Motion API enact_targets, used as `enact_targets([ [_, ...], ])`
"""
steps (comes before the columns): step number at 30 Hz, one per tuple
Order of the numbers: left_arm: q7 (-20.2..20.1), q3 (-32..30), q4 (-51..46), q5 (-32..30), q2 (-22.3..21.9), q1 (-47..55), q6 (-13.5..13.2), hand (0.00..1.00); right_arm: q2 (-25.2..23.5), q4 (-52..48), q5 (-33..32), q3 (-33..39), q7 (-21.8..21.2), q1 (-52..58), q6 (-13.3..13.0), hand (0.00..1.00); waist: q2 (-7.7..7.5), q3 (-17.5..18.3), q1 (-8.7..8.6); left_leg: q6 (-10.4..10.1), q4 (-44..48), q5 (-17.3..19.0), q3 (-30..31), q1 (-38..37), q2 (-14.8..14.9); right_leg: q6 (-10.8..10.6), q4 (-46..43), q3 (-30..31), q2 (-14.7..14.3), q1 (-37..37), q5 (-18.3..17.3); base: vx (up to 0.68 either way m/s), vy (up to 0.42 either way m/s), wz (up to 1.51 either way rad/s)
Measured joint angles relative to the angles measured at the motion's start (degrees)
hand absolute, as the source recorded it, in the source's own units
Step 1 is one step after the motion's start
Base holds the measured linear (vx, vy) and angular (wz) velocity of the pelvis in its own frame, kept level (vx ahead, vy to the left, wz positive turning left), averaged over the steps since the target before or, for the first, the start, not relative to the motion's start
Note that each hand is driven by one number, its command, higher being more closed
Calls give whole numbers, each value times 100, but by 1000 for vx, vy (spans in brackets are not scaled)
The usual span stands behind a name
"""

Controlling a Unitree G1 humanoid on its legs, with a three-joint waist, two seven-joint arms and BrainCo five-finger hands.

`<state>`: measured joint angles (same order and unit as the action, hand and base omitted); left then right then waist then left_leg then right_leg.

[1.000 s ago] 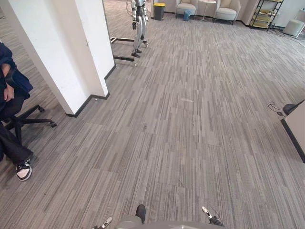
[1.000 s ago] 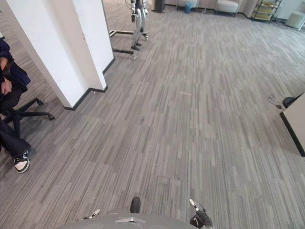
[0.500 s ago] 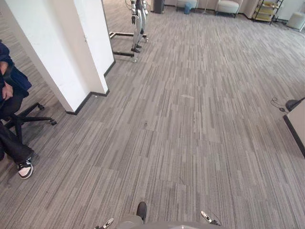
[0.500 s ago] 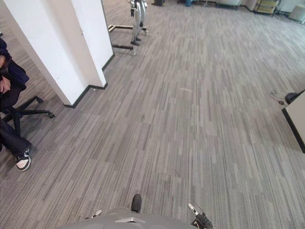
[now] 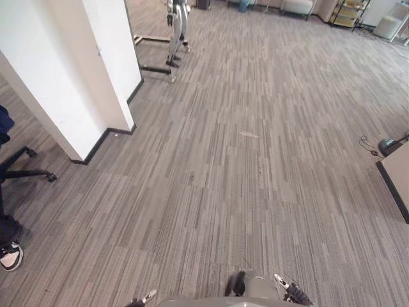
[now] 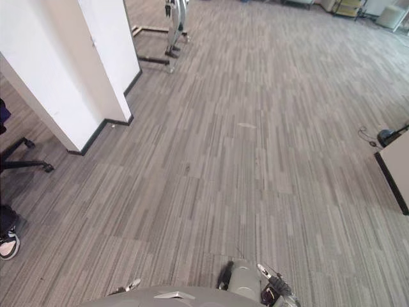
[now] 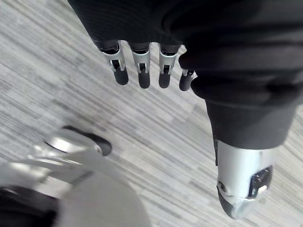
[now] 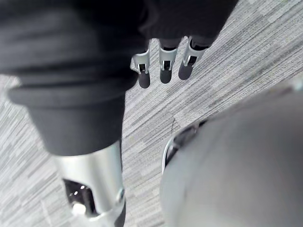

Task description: Organize washtable

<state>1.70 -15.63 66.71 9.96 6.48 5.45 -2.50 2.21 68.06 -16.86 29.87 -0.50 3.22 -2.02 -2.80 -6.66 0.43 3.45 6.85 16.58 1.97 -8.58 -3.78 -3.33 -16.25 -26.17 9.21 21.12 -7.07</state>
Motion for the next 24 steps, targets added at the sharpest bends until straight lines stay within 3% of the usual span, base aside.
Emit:
enact_targets([
  [1, -2, 0, -3, -29, -4, -110, 5, 0, -15, 36, 5, 152, 18, 83, 44, 0, 4, 0, -31, -93, -104, 130, 135, -235, 39, 0, 391, 13, -87, 96, 231, 337, -195, 58],
  [2, 4, -25, -114, -53, -70, -106, 5, 0, -23, 67, 0, 299, 55, 227, 128, 0, 149, 56, -122, -375, -140, 307, 265, -494, 294, 204, 159, -61, -222, 194, 332, 496, -232, 72],
  [3, 2, -34, -172, -85, -112, -29, -4, 0, -18, 49, -5, 384, 50, 317, 144, 0, 250, 106, -179, -485, -21, 370, 370, -602, 412, 364, 42, -132, -298, 207, 390, 683, -327, 72],
  [4, -2, -72, -205, -168, -119, -108, -14, 0, -71, 50, 10, 481, 59, 457, 159, 0, 182, 178, -192, -563, 706, 419, 386, -459, 458, 682, -29, -291, -440, 144, 627, 665, -315, 49],
  [5, -1, -238, -205, -177, -121, -105, -5, 0, -120, 24, 8, 564, 55, 509, 158, 0, 140, 216, -187, -634, 1549, 460, 387, -290, 476, 1130, 56, -219, -555, -30, 979, 776, -405, 19],
  [6, -10, -484, -266, -149, -358, -96, 3, 0, 2, -91, -3, 656, 54, 516, 131, 0, 459, 215, -175, -695, 3272, -111, 347, 330, 739, 1323, -94, -246, -907, -375, 471, 571, -310, -14],
  [7, -8, -519, -297, -142, -409, -93, 2, 0, 32, -134, -3, 598, 48, 475, 126, 0, 480, 195, -131, -688, 3906, -789, 292, 589, 739, 1294, -134, -159, -991, -529, 293, 497, -293, -53],
  [8, -31, -501, -386, -126, -428, -29, 2, 0, 36, -169, -3, 342, 49, 340, 131, 0, 473, 108, -18, -799, 5152, -1269, 199, 1014, 826, 1277, -26, 75, -1173, -1001, 46, 265, -219, -59],
  [9, -36, -516, -405, -122, -404, -12, -9, 0, 49, -164, -18, 240, 48, 252, 132, 0, 454, 47, 41, -750, 5662, -1234, 114, 1208, 902, 1262, 31, 195, -1260, -1260, -55, 244, -268, -76],
  [10, -56, -494, -438, -128, -317, 23, -32, 0, 114, -106, -4, -105, 54, 69, 128, 0, 364, -52, 153, -616, 6373, -1016, -9, 1648, 1001, 1248, 211, 410, -1367, -1819, -222, 74, -221, -73],
  [11, -74, -457, -455, -129, -231, 38, -33, 0, 130, -41, -2, -493, 55, -199, 134, 0, 235, -142, 285, -529, 6506, -678, -84, 2215, 1003, 1248, 546, 640, -1389, -2357, -252, -59, -193, -81],
  [14, -74, -465, -535, -116, -193, 209, -36, 0, 170, -56, -1, -994, 53, -822, 60, 0, 65, -257, 505, -536, 4924, -306, -206, 3265, 810, 1179, 1083, 1033, -1239, -3096, -290, -163, -46, -82],
  [15, -57, -464, -521, -117, -240, 409, -30, 0, 181, -110, -5, -1206, 50, -1131, -37, 0, 64, -286, 656, -617, 2901, -501, -172, 3456, 654, 946, 1262, 1317, -1104, -3448, -422, 175, 36, -95],
  [16, -53, -466, -480, -117, -279, 495, -29, 0, 186, -164, -6, -1263, 49, -1198, -63, 0, 131, -274, 708, -633, 1979, -726, -143, 3460, 643, 871, 1347, 1421, -1090, -3615, -470, 391, 90, -104],
  [17, -45, -464, -413, -118, -361, 596, -22, 0, 203, -265, -6, -1374, 54, -1225, -116, 0, 305, -223, 792, -702, 830, -1012, -64, 3454, 667, 798, 1491, 1584, -1114, -3883, -537, 444, 312, -106],
  [18, -9, -481, -221, -119, -471, 848, -12, 0, 232, -284, -4, -1559, 55, -1206, -172, 0, 531, -99, 881, -679, 852, -1251, 105, 3700, 665, 861, 1428, 1933, -1125, -4240, -855, 442, 299, -107],
  [19, 8, -547, -82, -119, -455, 926, 0, 0, 193, -273, -4, -1609, 57, -1184, -164, 0, 522, -61, 927, -687, 1247, -1503, 53, 3739, 594, 730, 1158, 2058, -1027, -4282, -1046, 559, 337, -98],
  [20, 27, -697, 98, -110, -457, 936, 9, 0, 128, -269, 12, -1653, 50, -1062, -156, 0, 277, -3, 929, -513, 1646, -1701, -121, 3677, 388, 564, 115, 2155, -650, -4020, -1247, 680, 94, -45],
  [21, 38, -703, 113, -94, -456, 938, 11, 0, 99, -258, 11, -1640, 51, -956, -156, 0, 141, -14, 910, -445, 1718, -1696, -194, 3544, 285, 505, -649, 2235, -461, -3789, -1210, 855, 124, -16],
  [22, 42, -712, 127, 36, -407, 924, 19, 0, 61, -169, 23, -1608, 44, -821, -144, 0, -120, -78, 840, -246, 1758, -1588, -375, 3175, 53, 178, -2317, 2345, -131, -3276, -551, 849, 67, 27],
  [23, 37, -639, 114, 95, -278, 906, 19, 0, 53, 33, 47, -1574, 41, -709, -104, 0, -272, -171, 724, -83, 1761, -1354, -369, 2713, -169, 5, -3704, 2373, 95, -2826, 117, 811, 46, 44],
  [24, 51, -591, 85, 94, -225, 873, 35, 0, 69, 123, 55, -1555, 42, -598, -103, 0, -279, -180, 651, -5, 1752, -1237, -305, 2467, -239, 0, -4260, 2244, 171, -2596, 119, 797, 44, 53],
])
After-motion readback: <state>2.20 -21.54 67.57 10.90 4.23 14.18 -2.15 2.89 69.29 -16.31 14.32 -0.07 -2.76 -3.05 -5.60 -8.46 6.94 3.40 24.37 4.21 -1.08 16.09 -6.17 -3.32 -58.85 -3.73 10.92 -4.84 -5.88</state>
